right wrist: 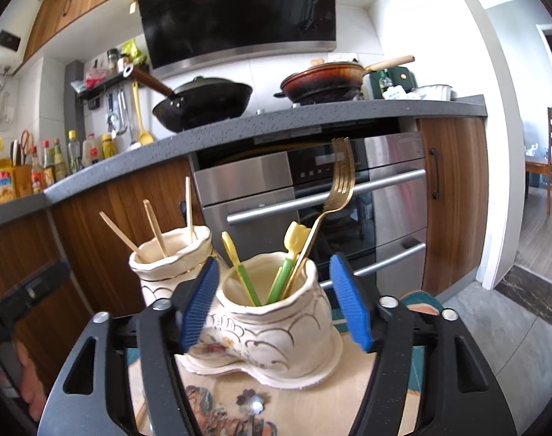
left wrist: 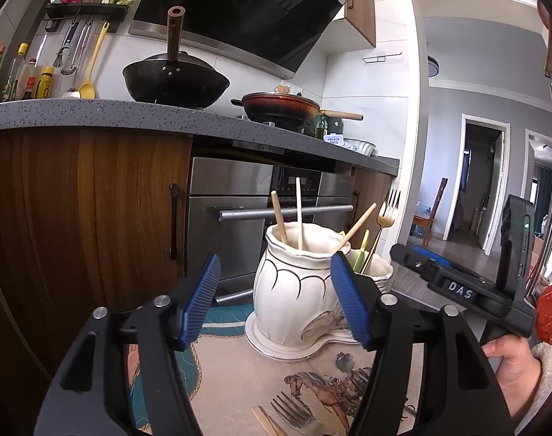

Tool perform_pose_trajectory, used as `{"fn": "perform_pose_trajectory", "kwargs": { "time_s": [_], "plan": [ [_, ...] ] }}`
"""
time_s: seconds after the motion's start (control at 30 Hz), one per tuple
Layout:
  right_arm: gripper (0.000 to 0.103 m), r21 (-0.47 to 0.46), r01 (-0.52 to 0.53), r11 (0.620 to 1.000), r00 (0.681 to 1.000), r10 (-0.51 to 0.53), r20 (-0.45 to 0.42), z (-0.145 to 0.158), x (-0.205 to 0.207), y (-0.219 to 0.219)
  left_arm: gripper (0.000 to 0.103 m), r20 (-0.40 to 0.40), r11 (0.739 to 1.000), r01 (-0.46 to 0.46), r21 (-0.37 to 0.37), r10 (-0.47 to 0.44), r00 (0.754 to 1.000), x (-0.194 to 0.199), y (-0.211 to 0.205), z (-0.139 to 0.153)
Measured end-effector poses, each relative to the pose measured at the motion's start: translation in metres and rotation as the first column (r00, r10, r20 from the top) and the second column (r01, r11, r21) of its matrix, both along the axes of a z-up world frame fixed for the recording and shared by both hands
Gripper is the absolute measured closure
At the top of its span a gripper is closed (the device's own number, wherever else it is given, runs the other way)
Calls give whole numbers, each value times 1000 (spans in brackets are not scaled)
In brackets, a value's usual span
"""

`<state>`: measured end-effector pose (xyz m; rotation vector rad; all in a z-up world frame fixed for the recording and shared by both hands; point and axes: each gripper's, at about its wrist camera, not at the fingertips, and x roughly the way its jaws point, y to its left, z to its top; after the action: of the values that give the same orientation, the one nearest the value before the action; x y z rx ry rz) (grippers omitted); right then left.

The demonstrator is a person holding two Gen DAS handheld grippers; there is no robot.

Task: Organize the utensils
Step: 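Lower both utensils into their pots and open both grippers, then grasp another wooden chopstick from the mat with the left gripper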

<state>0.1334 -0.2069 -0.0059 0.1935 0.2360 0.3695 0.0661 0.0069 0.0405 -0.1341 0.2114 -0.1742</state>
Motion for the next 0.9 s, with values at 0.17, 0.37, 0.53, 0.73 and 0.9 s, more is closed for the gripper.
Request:
{"fn": "perform_pose_trajectory", "kwargs": {
  "time_s": [0.17,0.37,0.53,0.73,0.9],
  "plan": [
    [21,40,2,999,1000,-2,12,3,-25,-16,19,-19,1000,-29,10,29,999,-14,4,-10],
    [6,78,-13,997,1000,11,17,4,-50,-30,10,-53,998,-45,35,47,997,-29,3,-22],
    [5,26,-23,999,999,22,25,2,-64,-28,7,-93,997,-35,67,41,995,-36,-2,-33],
    [5,-30,-50,998,999,50,-10,-7,-74,-24,6,-183,994,-62,86,77,980,-40,-4,-38],
    [5,-63,-86,994,996,84,-42,-12,-71,-13,6,-300,995,-43,88,68,951,-35,-4,-47]
  ]
}}
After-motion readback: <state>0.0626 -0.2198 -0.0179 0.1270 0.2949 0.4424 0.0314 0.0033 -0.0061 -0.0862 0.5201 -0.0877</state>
